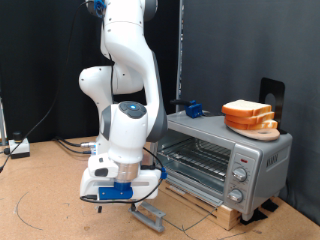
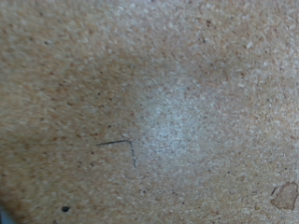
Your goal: Make a piece of toast with the oven
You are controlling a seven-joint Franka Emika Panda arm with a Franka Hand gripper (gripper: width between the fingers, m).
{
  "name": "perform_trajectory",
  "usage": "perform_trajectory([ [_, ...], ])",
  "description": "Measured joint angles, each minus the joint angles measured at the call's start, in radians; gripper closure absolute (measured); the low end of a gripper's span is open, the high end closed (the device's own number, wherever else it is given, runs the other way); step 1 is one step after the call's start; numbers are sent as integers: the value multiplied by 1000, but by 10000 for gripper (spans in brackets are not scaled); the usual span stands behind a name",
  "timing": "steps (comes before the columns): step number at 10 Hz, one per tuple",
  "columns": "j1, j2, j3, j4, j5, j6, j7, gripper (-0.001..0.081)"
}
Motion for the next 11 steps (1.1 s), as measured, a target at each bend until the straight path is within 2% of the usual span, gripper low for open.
perform_trajectory([
  [2, -38, -67, 33, -3, 116, -56, -131, -3],
  [3, -37, -61, 33, -4, 108, -55, -125, -3],
  [4, -43, -64, 43, -3, 158, -55, -182, -3],
  [6, -67, -109, 80, 1, 366, -105, -384, -3],
  [8, -78, -178, 85, 2, 491, -198, -516, -3],
  [11, -81, -285, 83, 5, 513, -351, -556, -3],
])
